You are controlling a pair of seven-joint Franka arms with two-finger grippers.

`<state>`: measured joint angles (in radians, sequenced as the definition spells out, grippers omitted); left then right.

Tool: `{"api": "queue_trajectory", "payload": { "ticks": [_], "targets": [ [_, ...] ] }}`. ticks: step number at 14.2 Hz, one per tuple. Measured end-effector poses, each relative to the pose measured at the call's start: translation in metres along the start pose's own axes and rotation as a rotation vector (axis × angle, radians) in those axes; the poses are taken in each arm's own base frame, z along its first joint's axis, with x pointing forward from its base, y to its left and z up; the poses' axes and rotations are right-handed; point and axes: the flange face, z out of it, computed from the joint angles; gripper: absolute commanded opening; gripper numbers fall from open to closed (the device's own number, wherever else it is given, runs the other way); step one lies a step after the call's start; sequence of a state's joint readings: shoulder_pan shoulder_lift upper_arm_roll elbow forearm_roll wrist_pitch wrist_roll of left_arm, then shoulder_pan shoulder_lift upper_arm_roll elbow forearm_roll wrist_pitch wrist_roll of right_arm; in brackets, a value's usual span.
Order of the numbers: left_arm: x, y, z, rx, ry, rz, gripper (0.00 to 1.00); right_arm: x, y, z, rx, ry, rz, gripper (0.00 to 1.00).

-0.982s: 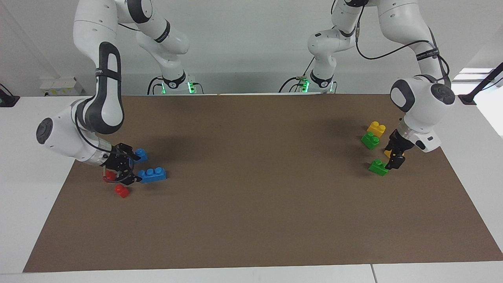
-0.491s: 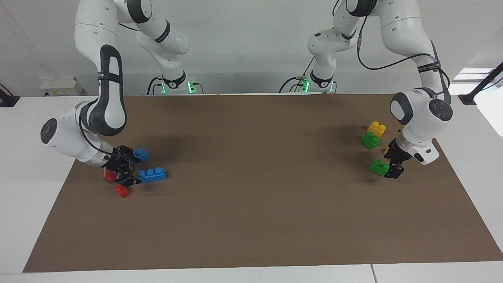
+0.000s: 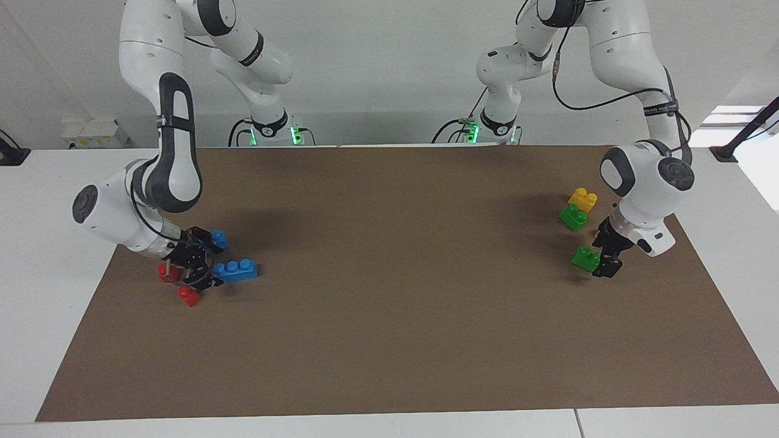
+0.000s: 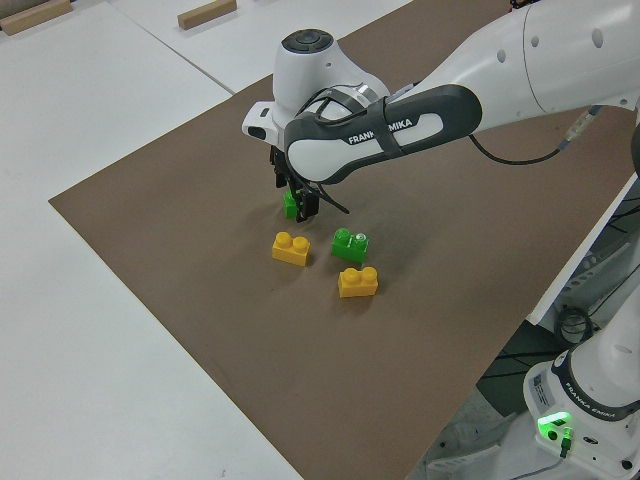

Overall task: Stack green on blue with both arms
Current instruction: 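Close the left gripper on the green brick while the right gripper grasps the blue brick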

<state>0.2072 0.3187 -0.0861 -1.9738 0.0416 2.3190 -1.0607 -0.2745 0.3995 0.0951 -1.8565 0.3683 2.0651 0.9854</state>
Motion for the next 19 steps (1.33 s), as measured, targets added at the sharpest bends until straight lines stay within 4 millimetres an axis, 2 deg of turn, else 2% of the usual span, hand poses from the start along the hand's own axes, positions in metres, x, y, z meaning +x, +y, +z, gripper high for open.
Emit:
{"api": "queue_trajectory", "payload": {
  "ticks": [1,3,4,6,7,8,9,10,13,17,19],
  "targets": [
    [0.0,0.0,0.001,-0.002,0.001,0.0,0.94,0.0,0.0,0.0,0.005,-0.007,0.005,0.95],
    [0.0,-0.001,0.001,-0.004,0.002,-0.002,0.87,0.0,0.0,-0.001,0.007,-0.008,0.007,0.78],
    [0.001,-0.001,0.001,-0.005,0.003,-0.002,0.82,0.002,0.001,-0.001,0.008,-0.008,0.01,0.67],
    [0.001,0.0,0.001,-0.01,0.006,-0.003,0.73,0.003,0.001,-0.002,0.009,-0.008,0.013,0.37],
    [0.001,0.0,0.001,-0.014,0.008,-0.003,0.71,0.003,0.001,-0.002,0.01,-0.007,0.013,0.31],
    [0.001,-0.001,0.002,-0.014,0.008,-0.003,0.65,0.003,0.001,-0.002,0.011,-0.007,0.012,0.2],
    [0.001,-0.001,0.002,-0.014,0.008,-0.003,0.57,0.003,0.001,-0.002,0.014,-0.005,0.012,0.11],
    [0.001,-0.001,0.002,-0.015,0.008,-0.003,0.42,0.003,0.0,-0.003,0.02,-0.001,0.011,0.03],
    [0.001,0.0,0.002,-0.021,0.012,-0.003,0.0,0.002,-0.002,-0.003,0.029,0.004,0.009,0.0],
    [0.001,0.0,0.001,-0.025,0.014,-0.003,0.0,-0.005,-0.009,-0.007,0.049,0.018,-0.007,0.0],
    [0.001,0.0,0.001,-0.026,0.014,-0.003,0.0,-0.012,-0.019,-0.02,0.076,0.021,-0.022,0.0]
  ]
}}
